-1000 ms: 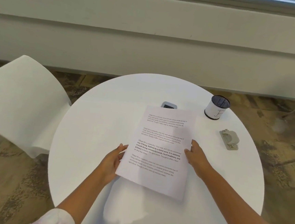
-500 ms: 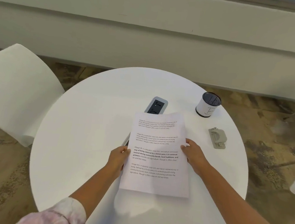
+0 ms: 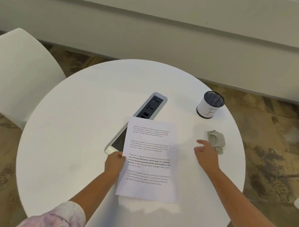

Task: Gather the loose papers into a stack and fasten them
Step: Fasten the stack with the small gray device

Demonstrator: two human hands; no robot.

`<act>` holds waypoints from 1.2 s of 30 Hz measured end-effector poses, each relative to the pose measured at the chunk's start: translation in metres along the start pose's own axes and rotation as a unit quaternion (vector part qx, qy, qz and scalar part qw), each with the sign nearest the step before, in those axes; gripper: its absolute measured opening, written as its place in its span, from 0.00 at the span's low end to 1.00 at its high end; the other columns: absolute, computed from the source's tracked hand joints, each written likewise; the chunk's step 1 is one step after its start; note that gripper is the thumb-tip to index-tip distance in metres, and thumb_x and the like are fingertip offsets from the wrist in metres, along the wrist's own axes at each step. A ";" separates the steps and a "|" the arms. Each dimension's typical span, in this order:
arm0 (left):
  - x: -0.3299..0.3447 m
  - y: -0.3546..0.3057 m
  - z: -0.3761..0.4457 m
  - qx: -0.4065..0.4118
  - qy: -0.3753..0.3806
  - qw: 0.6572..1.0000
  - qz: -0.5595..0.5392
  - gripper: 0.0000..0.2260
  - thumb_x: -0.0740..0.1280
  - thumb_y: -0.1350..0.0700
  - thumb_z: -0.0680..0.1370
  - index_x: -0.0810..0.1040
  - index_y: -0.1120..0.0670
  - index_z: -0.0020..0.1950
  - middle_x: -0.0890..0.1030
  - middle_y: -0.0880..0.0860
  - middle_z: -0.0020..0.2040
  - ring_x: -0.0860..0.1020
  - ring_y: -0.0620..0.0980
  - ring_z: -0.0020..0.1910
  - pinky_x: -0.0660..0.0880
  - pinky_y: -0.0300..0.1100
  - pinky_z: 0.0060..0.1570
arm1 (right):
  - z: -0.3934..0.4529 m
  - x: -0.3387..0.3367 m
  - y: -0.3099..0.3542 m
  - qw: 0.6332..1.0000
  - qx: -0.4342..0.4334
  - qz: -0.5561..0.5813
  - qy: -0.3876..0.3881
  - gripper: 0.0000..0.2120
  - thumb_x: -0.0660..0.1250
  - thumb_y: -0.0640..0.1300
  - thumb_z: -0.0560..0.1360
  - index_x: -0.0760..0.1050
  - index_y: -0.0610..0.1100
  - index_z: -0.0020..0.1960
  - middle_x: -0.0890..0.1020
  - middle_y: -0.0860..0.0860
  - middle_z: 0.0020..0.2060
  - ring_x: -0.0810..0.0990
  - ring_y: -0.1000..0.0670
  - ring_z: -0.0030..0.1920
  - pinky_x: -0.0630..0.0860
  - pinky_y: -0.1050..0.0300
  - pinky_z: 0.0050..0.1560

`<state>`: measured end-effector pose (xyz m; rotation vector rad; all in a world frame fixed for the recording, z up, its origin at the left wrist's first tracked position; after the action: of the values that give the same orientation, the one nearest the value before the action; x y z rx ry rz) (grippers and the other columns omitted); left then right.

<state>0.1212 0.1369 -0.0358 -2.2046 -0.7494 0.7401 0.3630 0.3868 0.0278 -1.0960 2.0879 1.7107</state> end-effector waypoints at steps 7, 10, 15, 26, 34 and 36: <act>0.008 0.004 -0.001 -0.001 -0.017 0.999 -0.044 0.08 0.59 0.64 0.77 0.77 0.56 0.46 0.79 0.55 0.47 0.75 0.55 0.45 0.70 0.46 0.46 | 0.053 -0.068 -0.026 0.969 0.111 -0.138 -0.170 0.25 0.67 0.42 0.72 0.64 0.34 0.65 0.71 0.34 0.61 0.67 0.35 0.63 0.68 0.43 0.60; 0.012 0.006 -0.003 -0.005 -0.014 0.998 -0.068 0.08 0.59 0.64 0.77 0.77 0.55 0.45 0.79 0.55 0.47 0.75 0.54 0.45 0.71 0.47 0.48 | 0.066 -0.068 -0.052 0.956 0.218 -0.162 -0.113 0.27 0.64 0.48 0.75 0.62 0.31 0.65 0.70 0.35 0.63 0.67 0.37 0.65 0.67 0.47 0.61; 0.013 0.010 -0.004 -0.009 -0.010 0.995 -0.099 0.07 0.60 0.64 0.78 0.77 0.56 0.48 0.80 0.57 0.49 0.76 0.56 0.46 0.74 0.51 0.54 | 0.075 -0.058 -0.054 0.961 0.202 -0.163 -0.093 0.25 0.66 0.47 0.74 0.65 0.31 0.62 0.73 0.35 0.60 0.73 0.36 0.61 0.70 0.46 0.60; 0.016 0.000 -0.005 0.000 -0.002 0.989 -0.150 0.07 0.60 0.63 0.78 0.76 0.56 0.47 0.80 0.58 0.47 0.77 0.55 0.43 0.74 0.49 0.49 | 0.066 -0.042 -0.042 0.971 0.138 -0.194 0.010 0.17 0.68 0.50 0.72 0.74 0.35 0.46 0.76 0.42 0.39 0.74 0.43 0.40 0.64 0.58 0.29; 0.019 0.000 -0.007 -0.013 0.009 0.986 -0.165 0.07 0.60 0.63 0.79 0.76 0.59 0.53 0.80 0.58 0.47 0.77 0.53 0.39 0.74 0.43 0.38 | 0.039 -0.002 -0.030 0.977 0.080 -0.192 0.056 0.17 0.68 0.51 0.70 0.68 0.43 0.29 0.74 0.48 0.27 0.73 0.49 0.30 0.64 0.59 0.28; 0.020 0.000 -0.008 -0.015 0.009 0.986 -0.167 0.07 0.59 0.64 0.79 0.76 0.58 0.53 0.80 0.59 0.48 0.77 0.54 0.41 0.75 0.44 0.40 | 0.033 0.006 -0.029 0.975 0.070 -0.200 0.061 0.17 0.67 0.50 0.69 0.65 0.43 0.28 0.71 0.50 0.25 0.69 0.51 0.27 0.62 0.59 0.27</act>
<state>0.1401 0.1475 -0.0363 -2.0369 -1.0930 0.5403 0.3687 0.4136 -0.0073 -1.4852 1.8553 1.3177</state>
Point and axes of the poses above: each hand's wrist, its own z-axis towards the middle knuckle, its own x-axis out of the palm, y = z × x, the point moved 9 cm from there along z, towards the middle knuckle
